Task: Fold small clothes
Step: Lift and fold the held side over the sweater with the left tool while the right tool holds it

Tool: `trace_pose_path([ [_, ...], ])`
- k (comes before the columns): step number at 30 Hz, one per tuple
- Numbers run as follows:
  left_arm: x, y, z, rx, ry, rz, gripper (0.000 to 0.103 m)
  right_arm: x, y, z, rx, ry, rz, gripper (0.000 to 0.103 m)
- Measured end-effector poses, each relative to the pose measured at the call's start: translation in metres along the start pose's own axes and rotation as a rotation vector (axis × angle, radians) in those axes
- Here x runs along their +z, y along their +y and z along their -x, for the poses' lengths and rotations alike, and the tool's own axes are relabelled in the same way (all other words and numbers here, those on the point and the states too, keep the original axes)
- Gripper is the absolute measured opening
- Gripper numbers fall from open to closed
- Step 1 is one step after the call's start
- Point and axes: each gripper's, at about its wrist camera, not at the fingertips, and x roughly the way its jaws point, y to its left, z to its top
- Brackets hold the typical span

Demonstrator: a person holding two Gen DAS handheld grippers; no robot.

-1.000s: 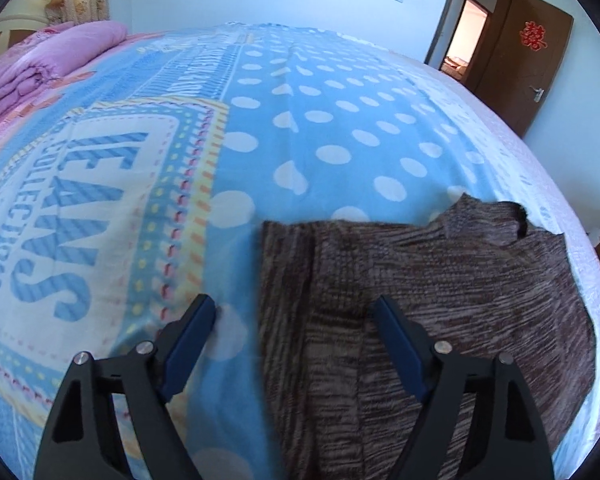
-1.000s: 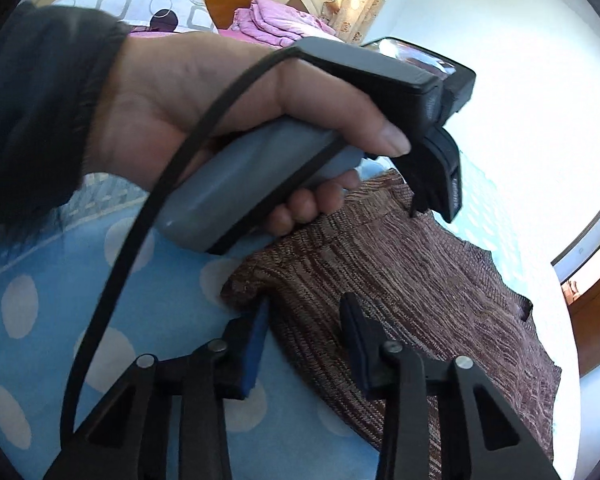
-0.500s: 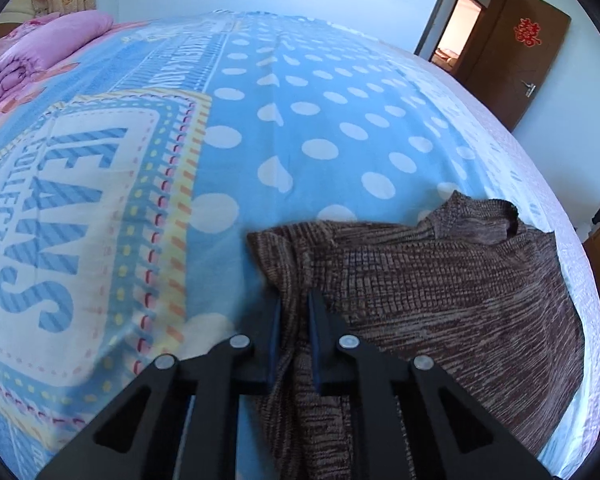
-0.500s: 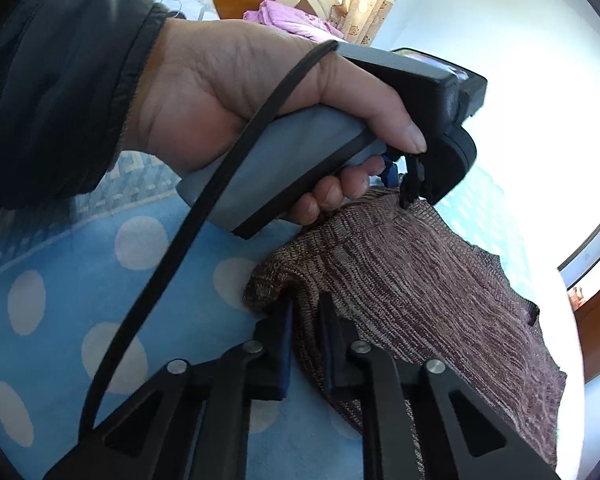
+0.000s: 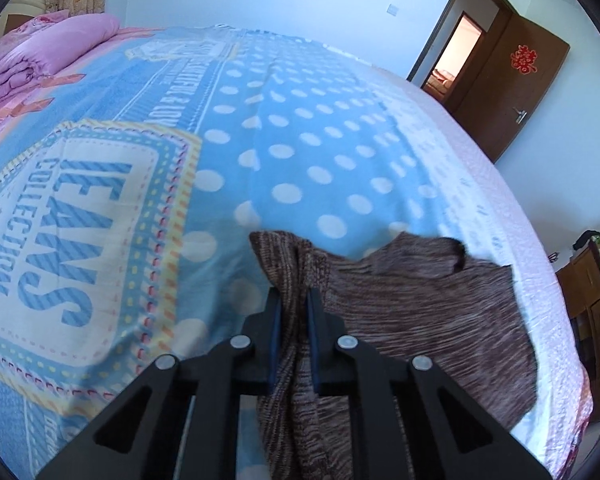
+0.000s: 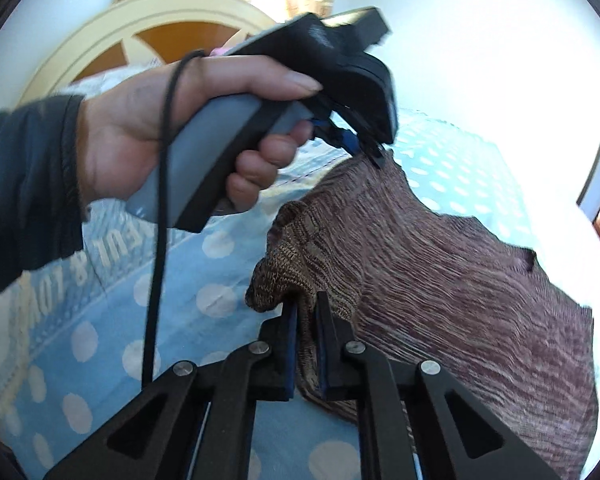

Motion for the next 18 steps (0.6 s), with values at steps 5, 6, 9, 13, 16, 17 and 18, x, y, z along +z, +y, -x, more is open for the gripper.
trace_pose_path([
  [5, 0.005, -0.020, 0.012, -0.033, -0.011, 0.016, 0.013, -0.007, -0.023, 0.015, 0.038, -0.026, -0.110, 0.007],
  [6, 0.006, -0.025, 0.015, -0.034, -0.016, 0.011, 0.013, -0.009, -0.029, 0.017, 0.047, -0.033, -0.130, 0.006],
  [9, 0.008, -0.041, 0.024, -0.049, -0.031, -0.004, 0.013, -0.014, -0.041, 0.028, 0.058, -0.046, -0.180, 0.006],
  [13, 0.012, -0.066, 0.032, -0.062, -0.053, -0.030, 0.013, -0.019, -0.059, 0.045, 0.056, -0.078, -0.233, 0.006],
  [16, 0.015, -0.084, 0.035, -0.073, -0.068, -0.046, 0.012, -0.019, -0.070, 0.059, 0.047, -0.099, -0.256, 0.006],
  [17, 0.016, -0.091, 0.034, -0.076, -0.073, -0.052, 0.012, -0.020, -0.074, 0.064, 0.044, -0.105, -0.264, 0.006],
  [18, 0.016, -0.096, 0.034, -0.077, -0.076, -0.056, 0.012, -0.022, -0.076, 0.068, 0.039, -0.111, -0.272, 0.006],
])
